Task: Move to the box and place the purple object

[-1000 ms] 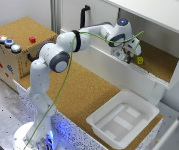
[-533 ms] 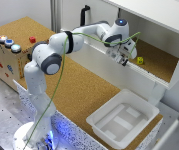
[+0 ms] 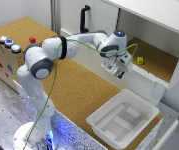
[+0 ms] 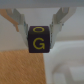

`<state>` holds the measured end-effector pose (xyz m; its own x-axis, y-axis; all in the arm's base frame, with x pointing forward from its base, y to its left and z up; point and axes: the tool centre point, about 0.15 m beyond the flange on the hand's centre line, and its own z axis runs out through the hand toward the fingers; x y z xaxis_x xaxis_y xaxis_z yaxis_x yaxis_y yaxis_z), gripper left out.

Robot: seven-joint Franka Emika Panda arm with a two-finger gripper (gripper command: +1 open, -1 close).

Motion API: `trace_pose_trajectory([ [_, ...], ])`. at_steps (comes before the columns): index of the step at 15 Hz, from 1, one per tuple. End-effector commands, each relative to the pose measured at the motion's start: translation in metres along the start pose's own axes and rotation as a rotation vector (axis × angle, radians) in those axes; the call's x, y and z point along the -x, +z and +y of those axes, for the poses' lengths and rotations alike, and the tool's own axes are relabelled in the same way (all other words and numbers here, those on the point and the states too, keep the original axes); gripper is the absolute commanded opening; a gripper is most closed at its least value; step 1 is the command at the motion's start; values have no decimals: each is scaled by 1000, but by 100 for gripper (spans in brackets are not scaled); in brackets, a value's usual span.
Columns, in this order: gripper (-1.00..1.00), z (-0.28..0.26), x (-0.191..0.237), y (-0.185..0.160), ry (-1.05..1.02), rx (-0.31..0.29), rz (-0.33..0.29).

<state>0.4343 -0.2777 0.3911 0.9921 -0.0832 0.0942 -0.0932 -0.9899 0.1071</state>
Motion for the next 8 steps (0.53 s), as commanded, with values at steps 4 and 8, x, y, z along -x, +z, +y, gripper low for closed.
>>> trace_pose_trajectory([
  [4, -100, 99, 20, 102, 16, 50, -145],
  [8, -100, 117, 15, 143, -64, 30, -131],
])
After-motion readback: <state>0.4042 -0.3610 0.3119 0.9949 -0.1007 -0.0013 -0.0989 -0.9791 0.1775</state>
